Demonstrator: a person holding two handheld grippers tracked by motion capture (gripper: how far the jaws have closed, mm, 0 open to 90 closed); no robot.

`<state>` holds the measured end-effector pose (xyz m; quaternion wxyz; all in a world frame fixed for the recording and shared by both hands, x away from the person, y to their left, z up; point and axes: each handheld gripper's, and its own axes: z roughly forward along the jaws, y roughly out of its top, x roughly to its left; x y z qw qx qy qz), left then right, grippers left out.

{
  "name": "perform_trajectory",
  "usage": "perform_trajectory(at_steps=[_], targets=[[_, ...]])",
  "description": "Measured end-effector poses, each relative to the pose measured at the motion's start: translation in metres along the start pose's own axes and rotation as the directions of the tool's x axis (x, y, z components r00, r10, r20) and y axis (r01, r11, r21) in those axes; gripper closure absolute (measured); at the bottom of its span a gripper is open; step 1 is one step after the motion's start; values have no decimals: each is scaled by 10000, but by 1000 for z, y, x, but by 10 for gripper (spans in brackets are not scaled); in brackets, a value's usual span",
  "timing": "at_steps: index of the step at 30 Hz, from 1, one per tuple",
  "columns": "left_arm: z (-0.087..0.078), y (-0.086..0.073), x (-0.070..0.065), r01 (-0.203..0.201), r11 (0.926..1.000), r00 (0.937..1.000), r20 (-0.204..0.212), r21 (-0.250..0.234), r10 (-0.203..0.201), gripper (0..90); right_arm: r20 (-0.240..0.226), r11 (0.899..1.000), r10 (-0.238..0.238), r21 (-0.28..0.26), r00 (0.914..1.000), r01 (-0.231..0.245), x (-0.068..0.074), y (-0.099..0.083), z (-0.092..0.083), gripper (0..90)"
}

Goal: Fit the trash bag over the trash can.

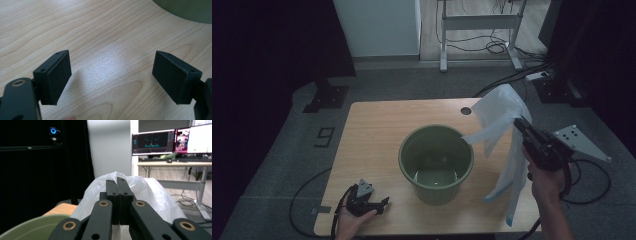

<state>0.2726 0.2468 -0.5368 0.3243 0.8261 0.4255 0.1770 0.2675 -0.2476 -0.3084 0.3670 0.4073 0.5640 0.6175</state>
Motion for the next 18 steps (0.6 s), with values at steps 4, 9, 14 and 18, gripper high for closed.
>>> perform_trajectory(at_steps=[4, 9, 14, 18], targets=[[0, 0, 0, -13, 10000, 10000, 13, 19, 13, 153, -187, 9995, -84, -306, 9998, 79, 7, 12, -4, 891], [0, 0, 0, 2, 10000, 10000, 5, 18, -2, 153, -487, 9977, -177, -667, 9987, 144, 17, 24, -9, 892], [1, 0, 0, -23, 10000, 10000, 45, 74, 23, 153, -890, 9970, -213, -754, 9958, 145, 27, 29, -12, 891], [1, 0, 0, -31, 10000, 10000, 39, 72, 30, 153, -1118, 9971, -338, -720, 9932, 259, 38, 25, -10, 891]])
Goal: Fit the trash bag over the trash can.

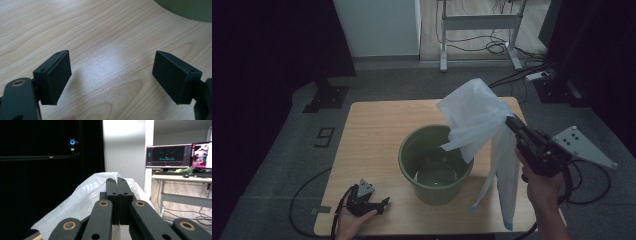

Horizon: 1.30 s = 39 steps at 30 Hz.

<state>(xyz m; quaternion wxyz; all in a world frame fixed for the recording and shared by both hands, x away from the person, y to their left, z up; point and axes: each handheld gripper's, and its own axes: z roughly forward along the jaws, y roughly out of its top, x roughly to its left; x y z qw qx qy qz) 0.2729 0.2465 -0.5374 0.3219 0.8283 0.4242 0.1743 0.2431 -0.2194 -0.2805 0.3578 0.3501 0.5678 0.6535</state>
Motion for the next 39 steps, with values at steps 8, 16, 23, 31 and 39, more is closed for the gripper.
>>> perform_trajectory(at_steps=[8, 16, 23, 31, 39], targets=[[-2, 0, 1, 59, 10000, 10000, -3, -67, -59, 153, -347, 9986, -111, 505, 9993, 128, 15, -25, 8, 891], [-2, 0, 1, 124, 9999, 9999, 55, -88, -123, 153, -453, 9943, -351, 986, 9984, 394, 24, -51, 12, 891], [-1, 0, 1, 112, 9999, 9999, 34, -77, -111, 153, -857, 9853, -784, 1452, 9932, 903, 45, -72, 22, 890], [-2, 0, 2, 123, 9999, 9999, 0, -111, -123, 153, -1280, 9670, -921, 2249, 9875, 1193, 64, -105, 36, 890], [-1, 0, 1, 79, 10000, 10000, 28, -45, -79, 153, -1651, 9599, -519, 2639, 9849, 948, 70, -124, 33, 844]])
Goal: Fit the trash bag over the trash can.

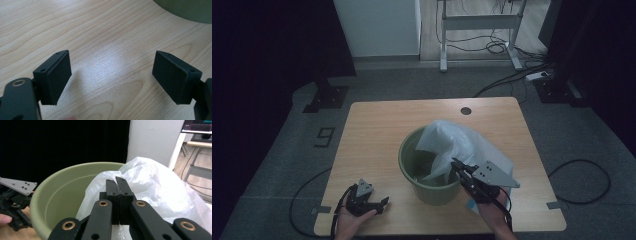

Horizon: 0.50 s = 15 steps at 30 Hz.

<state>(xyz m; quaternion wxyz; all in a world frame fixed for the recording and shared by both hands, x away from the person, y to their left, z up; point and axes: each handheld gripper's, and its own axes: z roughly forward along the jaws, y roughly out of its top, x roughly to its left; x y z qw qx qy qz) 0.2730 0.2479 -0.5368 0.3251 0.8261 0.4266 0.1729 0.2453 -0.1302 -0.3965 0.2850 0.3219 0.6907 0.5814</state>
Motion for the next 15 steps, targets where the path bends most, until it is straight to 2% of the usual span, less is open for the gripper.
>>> perform_trajectory(at_steps=[2, 5, 8, 10, 15], targets=[[0, 0, 0, -2, 10000, 10000, -5, 2, 2, 153, 48, 9994, 219, -258, 9997, -218, -1, -2, -4, 668], [0, 0, 0, 16, 10000, 10000, -8, 7, -16, 153, 595, 9969, 391, -712, 9975, -348, 0, -2, -18, 502], [1, 0, 0, 10, 10000, 10000, 8, 45, -10, 153, 999, 9948, 512, -925, 9937, -419, 1, -3, -33, 403], [2, 0, -1, -15, 10000, 10000, 12, 60, 15, 153, 1231, 9947, 492, -961, 9912, -374, 2, -6, -43, 373], [2, 0, -2, -33, 10000, 10000, -2, 69, 33, 153, 1483, 9962, 567, -746, 9873, -460, 5, -20, -62, 321]])
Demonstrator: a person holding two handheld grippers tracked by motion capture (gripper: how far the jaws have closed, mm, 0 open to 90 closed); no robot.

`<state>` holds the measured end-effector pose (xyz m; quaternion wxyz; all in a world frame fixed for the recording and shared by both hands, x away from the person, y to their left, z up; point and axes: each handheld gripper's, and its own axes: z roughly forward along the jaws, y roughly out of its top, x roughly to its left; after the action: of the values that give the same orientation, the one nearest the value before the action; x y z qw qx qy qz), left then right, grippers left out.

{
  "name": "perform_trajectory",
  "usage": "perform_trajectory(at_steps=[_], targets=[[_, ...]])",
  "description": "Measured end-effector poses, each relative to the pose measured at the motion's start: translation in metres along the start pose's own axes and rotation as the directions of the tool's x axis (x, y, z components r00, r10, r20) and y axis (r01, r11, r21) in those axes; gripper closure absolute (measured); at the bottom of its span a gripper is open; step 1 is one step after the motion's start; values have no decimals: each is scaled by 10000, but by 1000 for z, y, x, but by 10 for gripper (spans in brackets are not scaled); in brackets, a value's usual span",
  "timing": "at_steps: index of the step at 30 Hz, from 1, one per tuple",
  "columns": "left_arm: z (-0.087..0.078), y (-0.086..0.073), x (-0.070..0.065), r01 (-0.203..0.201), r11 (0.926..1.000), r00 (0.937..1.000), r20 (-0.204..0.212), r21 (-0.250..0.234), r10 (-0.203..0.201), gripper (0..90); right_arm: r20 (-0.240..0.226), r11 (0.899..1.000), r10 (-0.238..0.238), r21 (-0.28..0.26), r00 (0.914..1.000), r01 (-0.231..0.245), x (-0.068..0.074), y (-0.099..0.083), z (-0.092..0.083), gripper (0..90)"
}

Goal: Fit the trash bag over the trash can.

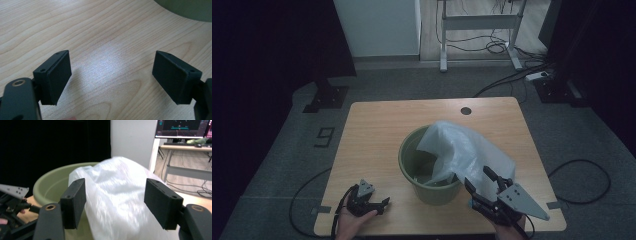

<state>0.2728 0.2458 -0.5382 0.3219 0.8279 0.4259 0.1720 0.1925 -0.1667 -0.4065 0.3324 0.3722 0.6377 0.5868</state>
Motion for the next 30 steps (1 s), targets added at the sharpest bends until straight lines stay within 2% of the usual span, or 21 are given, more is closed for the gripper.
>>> perform_trajectory(at_steps=[2, 4, 9, 13, 18, 25, 28, 30], targets=[[0, 0, 0, 47, 10000, 10000, 41, -19, -47, 153, 108, 9999, 53, 132, 9999, -55, 1, -7, -5, 308], [-1, -1, 0, 276, 9994, 9993, 252, -187, -271, 155, 171, 9993, 128, 336, 9998, -134, 2, -12, -8, 294], [3, 0, -4, 33, 10000, 9998, 171, 28, -33, 155, 478, 9983, -93, 574, 9988, 65, 3, -22, -17, 281], [1, 0, -3, 124, 9999, 9998, 180, -70, -123, 155, 647, 9966, 161, 800, 9978, -212, 2, -28, -17, 259], [2, -2, -2, 173, 9998, 9997, 150, -16, -173, 156, 894, 9929, -109, 1193, 9959, 1, 6, -38, -14, 243], [2, -2, -1, 195, 9998, 9997, 148, 6, -195, 156, 1481, 9833, -192, 1820, 9888, -81, 1, -58, -6, 251], [2, -3, -2, 145, 9999, 9998, 120, 26, -145, 156, 1888, 9776, -232, 2098, 9817, -172, -6, -68, -2, 281], [2, -2, -1, 188, 9998, 9997, 123, 0, -187, 156, 2216, 9759, -187, 2159, 9750, -304, -11, -73, 0, 333]])
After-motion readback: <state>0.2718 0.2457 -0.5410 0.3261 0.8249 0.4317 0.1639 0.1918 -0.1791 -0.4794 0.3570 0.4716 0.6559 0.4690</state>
